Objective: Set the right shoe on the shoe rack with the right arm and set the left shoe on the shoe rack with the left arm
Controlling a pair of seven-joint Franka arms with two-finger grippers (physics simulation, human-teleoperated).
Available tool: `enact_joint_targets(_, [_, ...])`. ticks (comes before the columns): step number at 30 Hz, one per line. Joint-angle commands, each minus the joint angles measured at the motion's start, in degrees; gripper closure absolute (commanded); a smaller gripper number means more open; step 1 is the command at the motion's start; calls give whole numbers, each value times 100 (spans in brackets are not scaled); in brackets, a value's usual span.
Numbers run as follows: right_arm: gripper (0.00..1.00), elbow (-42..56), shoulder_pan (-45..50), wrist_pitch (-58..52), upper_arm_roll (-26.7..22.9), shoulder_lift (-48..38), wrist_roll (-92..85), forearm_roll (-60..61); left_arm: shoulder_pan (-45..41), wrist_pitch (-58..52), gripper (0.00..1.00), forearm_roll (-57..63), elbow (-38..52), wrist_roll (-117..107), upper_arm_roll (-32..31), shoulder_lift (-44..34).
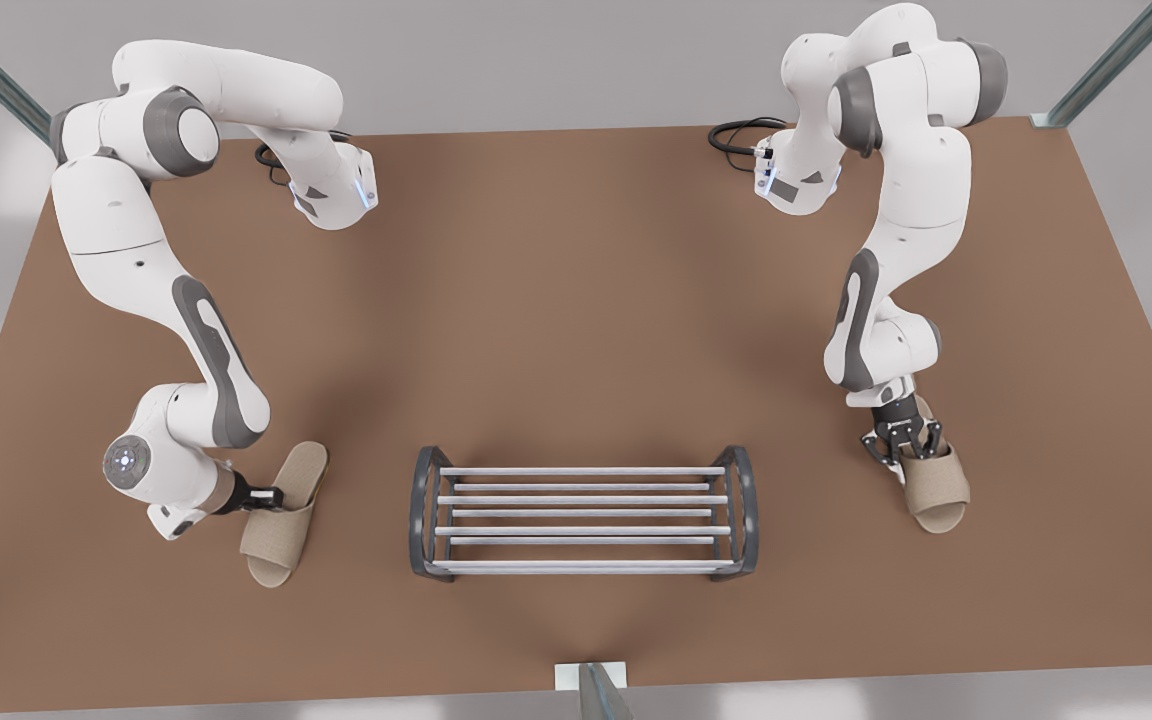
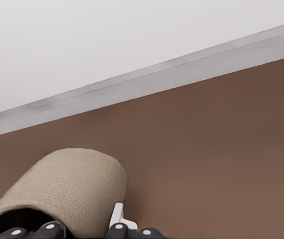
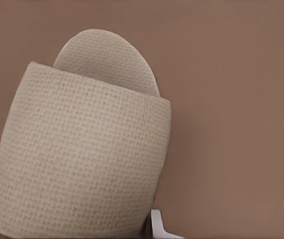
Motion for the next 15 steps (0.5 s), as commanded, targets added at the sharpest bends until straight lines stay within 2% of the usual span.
enact_joint_targets(1, [56, 6, 1, -4, 1, -4, -61, -30, -2, 18, 69, 15, 2, -7825, 1, -36])
enact_joint_targets(2, [64, 6, 1, -4, 1, -4, -87, -38, -2, 18, 76, 15, 2, -7825, -8, -62])
enact_joint_targets(3, [75, 14, -17, -4, 1, -4, -263, -38, -2, 18, 79, 15, 2, -7825, -8, -71])
enact_joint_targets(4, [79, 14, -17, -12, 1, -30, -263, -38, -2, 18, 79, 15, 2, -7825, -69, -141])
enact_joint_targets(8, [79, 41, -61, -399, 18, -65, -263, -3, -11, 484, 79, 15, 2, -7816, -342, -756])
enact_joint_targets(11, [79, 93, -61, -715, 53, -74, -228, 32, -64, 1792, 79, 15, 2, -7702, -596, -2319])
enact_joint_targets(13, [79, 304, -8, -1172, 80, -83, -175, 41, -151, 2294, 79, 6, 2, -7543, -799, -3304])
enact_joint_targets(14, [79, 339, 18, -1426, 132, -249, -149, 208, -503, 2575, 79, -21, 98, -7359, -799, -3700])
enact_joint_targets(15, [79, 638, 71, -2156, 211, -470, -17, 199, -916, 3181, 79, -29, 362, -7350, -799, -3938])
